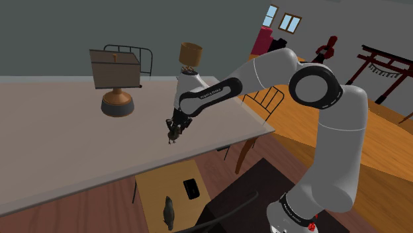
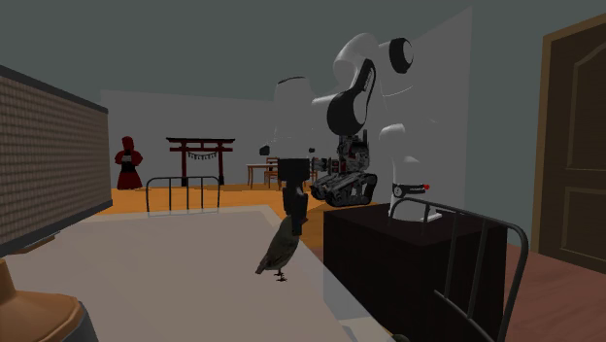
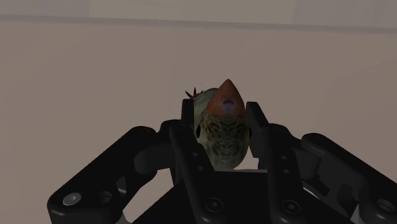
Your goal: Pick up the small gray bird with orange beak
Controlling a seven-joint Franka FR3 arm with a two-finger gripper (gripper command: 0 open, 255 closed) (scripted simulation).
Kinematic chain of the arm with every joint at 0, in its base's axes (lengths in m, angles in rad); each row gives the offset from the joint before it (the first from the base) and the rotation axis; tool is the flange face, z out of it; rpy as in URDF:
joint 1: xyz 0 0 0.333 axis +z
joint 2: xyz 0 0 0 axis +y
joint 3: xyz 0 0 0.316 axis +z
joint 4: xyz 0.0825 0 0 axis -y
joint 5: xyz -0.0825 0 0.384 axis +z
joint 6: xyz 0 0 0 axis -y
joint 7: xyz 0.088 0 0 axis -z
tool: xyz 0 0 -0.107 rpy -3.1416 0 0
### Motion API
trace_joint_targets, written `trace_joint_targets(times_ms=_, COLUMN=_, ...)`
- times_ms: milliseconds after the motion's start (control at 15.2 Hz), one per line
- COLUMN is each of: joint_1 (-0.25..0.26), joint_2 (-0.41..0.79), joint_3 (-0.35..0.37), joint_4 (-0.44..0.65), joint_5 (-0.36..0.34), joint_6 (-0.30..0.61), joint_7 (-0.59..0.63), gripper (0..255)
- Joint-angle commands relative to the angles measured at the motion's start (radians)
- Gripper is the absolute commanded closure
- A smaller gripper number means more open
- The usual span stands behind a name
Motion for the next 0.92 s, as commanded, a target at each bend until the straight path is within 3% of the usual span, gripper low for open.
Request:
trace_joint_targets(times_ms=0, joint_1=0.0, joint_2=0.001, joint_3=0.0, joint_4=0.0, joint_5=0.0, joint_6=0.0, joint_7=0.0, gripper=255)
trace_joint_targets(times_ms=858, joint_1=-0.007, joint_2=-0.092, joint_3=0.01, joint_4=0.022, joint_5=0.016, joint_6=-0.115, joint_7=-0.009, gripper=255)
